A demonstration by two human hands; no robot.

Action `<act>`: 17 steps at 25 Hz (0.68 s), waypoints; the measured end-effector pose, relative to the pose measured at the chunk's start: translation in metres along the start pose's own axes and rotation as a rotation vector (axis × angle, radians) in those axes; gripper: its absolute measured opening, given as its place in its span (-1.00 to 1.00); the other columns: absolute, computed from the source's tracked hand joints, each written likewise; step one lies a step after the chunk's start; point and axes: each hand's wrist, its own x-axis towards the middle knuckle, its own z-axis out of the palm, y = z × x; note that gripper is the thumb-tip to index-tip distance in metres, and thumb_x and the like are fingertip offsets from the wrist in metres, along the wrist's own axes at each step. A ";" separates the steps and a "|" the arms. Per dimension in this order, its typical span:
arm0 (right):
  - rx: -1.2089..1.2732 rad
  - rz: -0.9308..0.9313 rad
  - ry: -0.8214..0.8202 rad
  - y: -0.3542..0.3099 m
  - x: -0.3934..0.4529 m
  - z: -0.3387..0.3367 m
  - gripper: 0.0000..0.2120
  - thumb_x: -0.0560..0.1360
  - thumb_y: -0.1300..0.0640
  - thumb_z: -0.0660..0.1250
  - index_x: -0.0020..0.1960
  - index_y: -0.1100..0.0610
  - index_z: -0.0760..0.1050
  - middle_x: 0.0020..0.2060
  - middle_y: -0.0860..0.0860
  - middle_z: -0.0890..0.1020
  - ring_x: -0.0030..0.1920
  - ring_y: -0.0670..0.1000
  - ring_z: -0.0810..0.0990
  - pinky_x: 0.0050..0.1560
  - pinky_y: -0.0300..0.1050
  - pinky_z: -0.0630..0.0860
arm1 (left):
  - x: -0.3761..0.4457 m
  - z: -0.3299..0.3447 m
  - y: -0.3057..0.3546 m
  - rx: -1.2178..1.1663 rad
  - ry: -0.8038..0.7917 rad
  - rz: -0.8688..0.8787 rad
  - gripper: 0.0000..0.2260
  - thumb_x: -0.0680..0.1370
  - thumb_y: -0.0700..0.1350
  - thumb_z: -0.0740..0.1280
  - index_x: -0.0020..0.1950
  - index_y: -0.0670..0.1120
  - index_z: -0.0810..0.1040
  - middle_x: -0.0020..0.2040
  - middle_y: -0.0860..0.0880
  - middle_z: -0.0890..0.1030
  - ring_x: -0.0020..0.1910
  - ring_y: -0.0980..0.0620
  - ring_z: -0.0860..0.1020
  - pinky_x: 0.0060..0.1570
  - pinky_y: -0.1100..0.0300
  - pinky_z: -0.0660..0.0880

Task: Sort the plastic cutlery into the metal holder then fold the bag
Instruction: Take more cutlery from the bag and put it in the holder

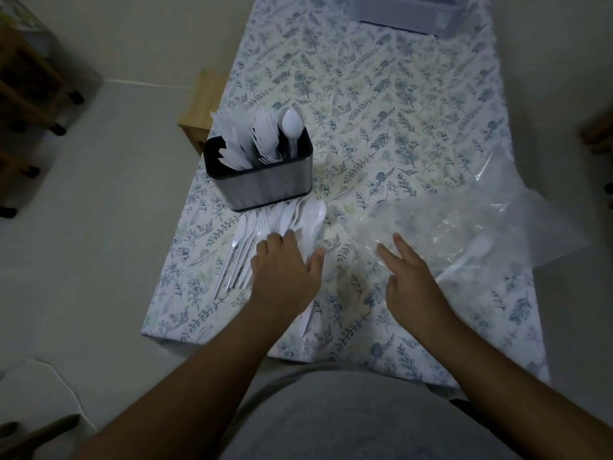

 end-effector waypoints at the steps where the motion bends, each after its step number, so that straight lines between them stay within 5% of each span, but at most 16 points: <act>1: 0.064 0.032 0.020 -0.005 -0.001 -0.002 -0.41 0.59 0.46 0.17 0.57 0.11 0.30 0.64 0.02 0.09 0.61 0.03 0.11 0.45 -0.30 0.11 | -0.004 -0.002 0.007 -0.077 0.004 0.023 -0.55 0.62 0.19 0.20 0.33 -0.11 0.45 0.19 -0.08 0.51 0.19 -0.04 0.46 0.15 0.03 0.43; 6: 0.402 0.053 0.075 -0.024 -0.013 -0.020 -0.45 0.57 0.29 0.25 0.50 -0.10 0.40 0.54 -0.11 0.32 0.52 -0.11 0.28 0.47 -0.10 0.31 | -0.027 0.011 0.044 -0.863 -0.472 -0.269 -0.79 0.64 0.08 0.26 0.16 -0.01 0.51 0.01 0.07 0.60 -0.09 0.18 0.57 -0.21 0.30 0.47; 9: -0.014 0.003 0.303 0.002 -0.013 -0.038 -0.43 0.52 0.29 0.30 0.49 -0.04 0.41 0.51 0.01 0.37 0.53 0.04 0.26 0.50 0.08 0.26 | -0.024 0.020 0.044 -0.967 -0.375 -0.337 -0.90 0.65 -0.12 0.23 -0.02 -0.03 0.52 0.03 -0.07 0.64 0.01 0.00 0.61 0.01 0.05 0.58; 11: -0.268 0.069 0.311 0.027 -0.010 -0.043 -0.35 0.51 0.26 0.32 0.56 -0.03 0.31 0.55 0.05 0.32 0.56 0.12 0.18 0.54 0.16 0.12 | -0.021 0.024 0.041 -0.998 -0.313 -0.388 -0.96 0.64 -0.10 0.26 0.03 -0.03 0.49 0.07 -0.14 0.62 0.05 -0.06 0.61 0.12 -0.07 0.57; 14: -0.408 0.054 0.309 0.046 -0.007 -0.036 -0.33 0.49 0.20 0.38 0.56 -0.03 0.29 0.46 0.04 0.45 0.49 0.14 0.30 0.49 0.17 0.14 | -0.021 0.025 0.045 -0.965 -0.424 -0.351 -0.74 0.61 0.00 0.35 0.25 0.00 0.42 0.06 -0.07 0.63 0.02 -0.01 0.64 0.01 0.10 0.60; 17: -0.420 -0.001 0.340 0.049 -0.002 -0.036 -0.36 0.44 0.18 0.44 0.49 -0.01 0.41 0.38 0.07 0.50 0.41 0.16 0.37 0.40 0.18 0.24 | -0.018 0.030 0.054 -0.868 -0.423 -0.306 -0.81 0.62 -0.04 0.35 0.21 -0.04 0.53 -0.01 -0.05 0.65 -0.12 0.08 0.62 -0.16 0.26 0.53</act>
